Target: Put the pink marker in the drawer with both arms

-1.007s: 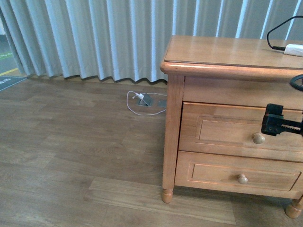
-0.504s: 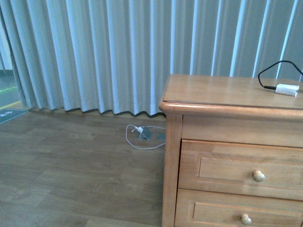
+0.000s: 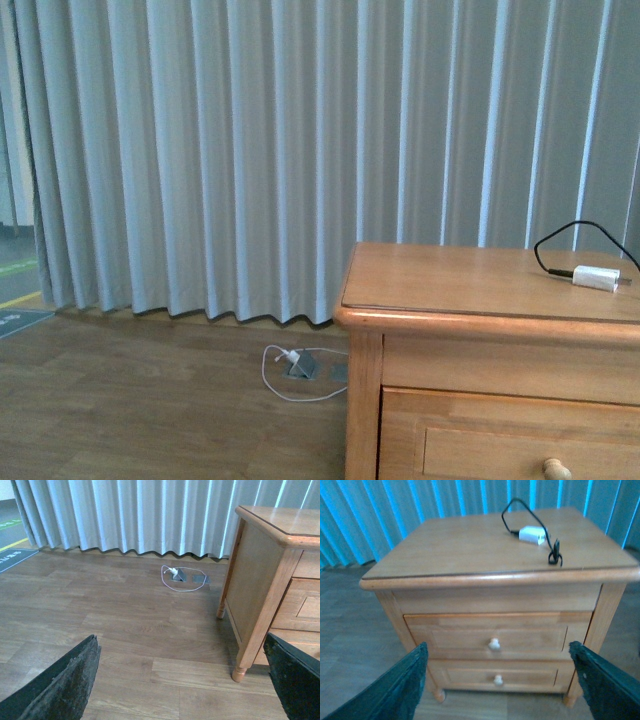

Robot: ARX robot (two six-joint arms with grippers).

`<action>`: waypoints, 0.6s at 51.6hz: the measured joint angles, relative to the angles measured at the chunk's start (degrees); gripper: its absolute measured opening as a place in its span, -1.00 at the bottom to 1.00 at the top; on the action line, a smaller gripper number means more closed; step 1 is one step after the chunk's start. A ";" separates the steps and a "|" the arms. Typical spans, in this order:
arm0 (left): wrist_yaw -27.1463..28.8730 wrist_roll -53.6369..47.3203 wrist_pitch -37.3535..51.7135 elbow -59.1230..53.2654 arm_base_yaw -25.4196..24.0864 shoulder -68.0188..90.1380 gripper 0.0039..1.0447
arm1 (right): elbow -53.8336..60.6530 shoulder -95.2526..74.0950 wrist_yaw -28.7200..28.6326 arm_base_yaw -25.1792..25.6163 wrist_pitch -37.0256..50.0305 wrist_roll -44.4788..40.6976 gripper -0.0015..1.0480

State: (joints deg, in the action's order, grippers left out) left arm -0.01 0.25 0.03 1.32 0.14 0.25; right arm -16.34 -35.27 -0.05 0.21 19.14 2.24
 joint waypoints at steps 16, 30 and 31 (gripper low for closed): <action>0.02 0.00 0.00 0.00 0.00 0.00 0.89 | 7.85 6.82 0.02 0.00 0.52 -1.73 -0.84; 0.02 0.00 0.00 0.00 0.00 0.00 0.89 | 11.43 12.28 0.02 -0.02 -1.27 -2.01 -0.97; 0.02 0.00 0.00 0.00 0.00 0.00 0.89 | 11.63 12.68 0.02 -0.02 -1.49 -2.01 -0.97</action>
State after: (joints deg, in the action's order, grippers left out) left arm 0.01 0.25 0.03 1.32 0.14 0.25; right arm -4.71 -22.59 -0.03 0.19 17.65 0.23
